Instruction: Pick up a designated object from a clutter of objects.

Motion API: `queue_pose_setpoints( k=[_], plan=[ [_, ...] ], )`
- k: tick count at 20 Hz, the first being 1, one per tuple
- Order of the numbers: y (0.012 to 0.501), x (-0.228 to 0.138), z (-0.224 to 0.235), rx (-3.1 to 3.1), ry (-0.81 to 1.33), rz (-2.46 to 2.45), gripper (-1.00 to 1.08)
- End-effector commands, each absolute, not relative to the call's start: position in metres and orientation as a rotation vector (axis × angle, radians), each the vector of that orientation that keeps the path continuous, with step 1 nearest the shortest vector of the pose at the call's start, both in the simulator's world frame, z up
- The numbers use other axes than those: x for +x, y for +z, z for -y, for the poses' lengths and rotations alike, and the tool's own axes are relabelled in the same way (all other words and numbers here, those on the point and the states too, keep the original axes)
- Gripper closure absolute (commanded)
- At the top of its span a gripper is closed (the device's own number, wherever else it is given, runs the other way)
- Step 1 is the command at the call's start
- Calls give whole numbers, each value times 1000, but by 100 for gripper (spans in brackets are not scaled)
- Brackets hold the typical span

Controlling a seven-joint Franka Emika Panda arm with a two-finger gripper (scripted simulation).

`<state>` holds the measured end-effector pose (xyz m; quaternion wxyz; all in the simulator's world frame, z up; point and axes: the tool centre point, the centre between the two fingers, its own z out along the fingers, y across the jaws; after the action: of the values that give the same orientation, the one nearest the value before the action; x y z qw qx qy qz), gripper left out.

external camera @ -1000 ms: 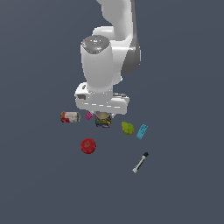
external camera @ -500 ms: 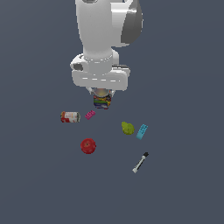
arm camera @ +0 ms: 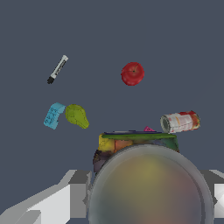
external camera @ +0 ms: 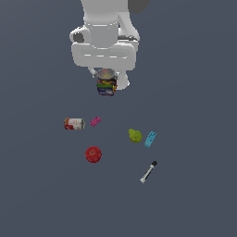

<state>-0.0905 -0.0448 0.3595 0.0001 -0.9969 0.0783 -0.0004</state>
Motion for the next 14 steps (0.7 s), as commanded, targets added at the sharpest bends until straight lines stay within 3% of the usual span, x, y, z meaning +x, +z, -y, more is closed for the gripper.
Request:
queue_pose_setpoints(
  k=[1, 14],
  plan=[
    [374, -98, 45, -3132, -3, -246, 108],
    [396, -108, 46, -3132, 0, -246, 108]
  ],
)
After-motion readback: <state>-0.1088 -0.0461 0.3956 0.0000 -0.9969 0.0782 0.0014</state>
